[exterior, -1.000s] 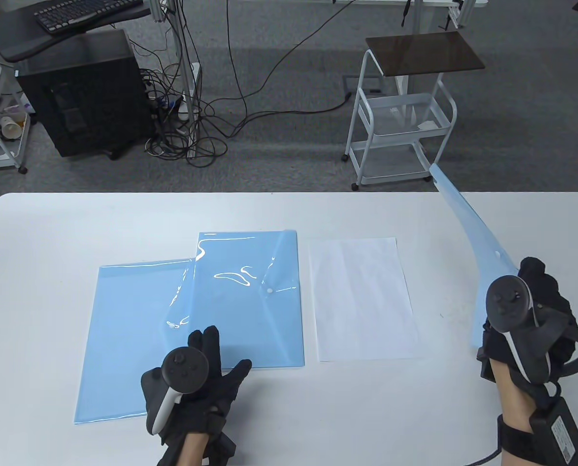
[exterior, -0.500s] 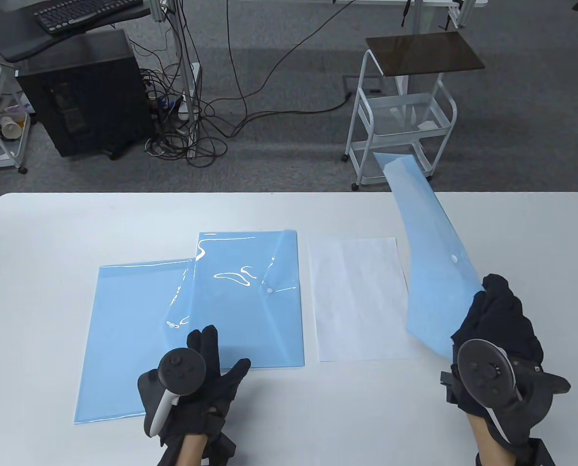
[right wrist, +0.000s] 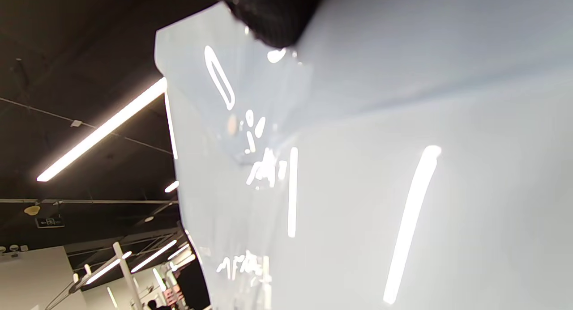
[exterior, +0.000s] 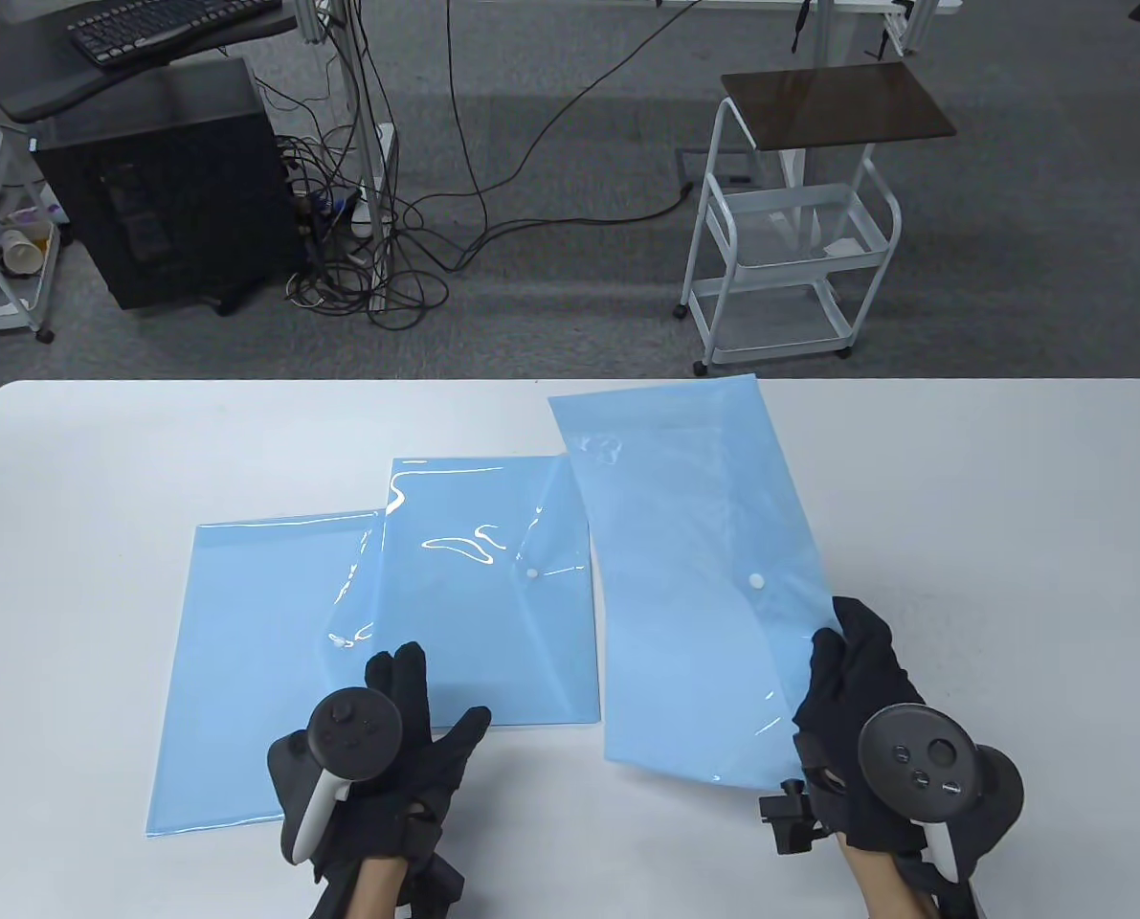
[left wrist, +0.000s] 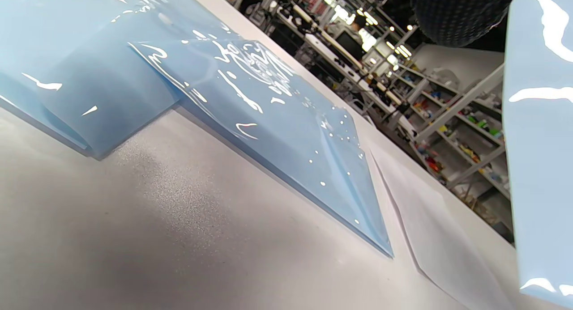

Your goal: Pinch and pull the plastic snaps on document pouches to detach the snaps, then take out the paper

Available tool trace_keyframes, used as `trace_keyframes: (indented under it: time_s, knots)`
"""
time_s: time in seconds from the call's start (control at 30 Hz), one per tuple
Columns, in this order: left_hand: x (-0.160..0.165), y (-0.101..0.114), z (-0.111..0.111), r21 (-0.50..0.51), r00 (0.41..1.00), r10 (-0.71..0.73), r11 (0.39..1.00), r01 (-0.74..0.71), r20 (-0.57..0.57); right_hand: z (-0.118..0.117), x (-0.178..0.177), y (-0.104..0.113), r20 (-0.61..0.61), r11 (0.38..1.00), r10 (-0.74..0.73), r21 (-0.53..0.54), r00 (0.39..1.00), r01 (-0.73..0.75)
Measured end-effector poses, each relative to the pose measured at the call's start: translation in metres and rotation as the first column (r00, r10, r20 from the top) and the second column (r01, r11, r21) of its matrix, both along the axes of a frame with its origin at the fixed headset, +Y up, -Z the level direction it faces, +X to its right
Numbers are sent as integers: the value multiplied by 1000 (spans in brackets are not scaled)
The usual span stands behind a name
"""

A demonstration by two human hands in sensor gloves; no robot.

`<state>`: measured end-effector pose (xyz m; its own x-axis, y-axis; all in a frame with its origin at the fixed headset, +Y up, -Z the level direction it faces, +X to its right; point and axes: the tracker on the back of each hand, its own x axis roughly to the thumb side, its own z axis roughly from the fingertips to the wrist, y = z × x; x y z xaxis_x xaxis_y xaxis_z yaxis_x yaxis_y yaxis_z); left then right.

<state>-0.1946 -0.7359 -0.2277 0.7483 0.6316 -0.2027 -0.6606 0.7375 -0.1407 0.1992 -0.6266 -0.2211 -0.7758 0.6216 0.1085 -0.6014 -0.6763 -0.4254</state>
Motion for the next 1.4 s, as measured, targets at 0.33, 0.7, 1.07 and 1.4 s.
trace_keyframes:
  time_s: [0.33, 0.7, 1.07, 1.4]
  knots:
    - [-3, 0, 0, -12, 1000, -5, 1000, 4, -18, -23, -16, -53, -100, 985, -112, -139, 989, 98]
    - [-5, -4, -2, 7, 995, 63, 998, -63, -73, -25, -16, -75, -157, 963, -201, -212, 967, 166]
    - [5, -20, -5, -94, 700, 714, 696, -712, -17, -20, -21, -86, -232, 901, -396, -284, 889, 328]
    - [10, -37, -9, -215, 600, 796, 573, -791, -83, -19, -26, -93, -250, 866, -465, -330, 849, 377]
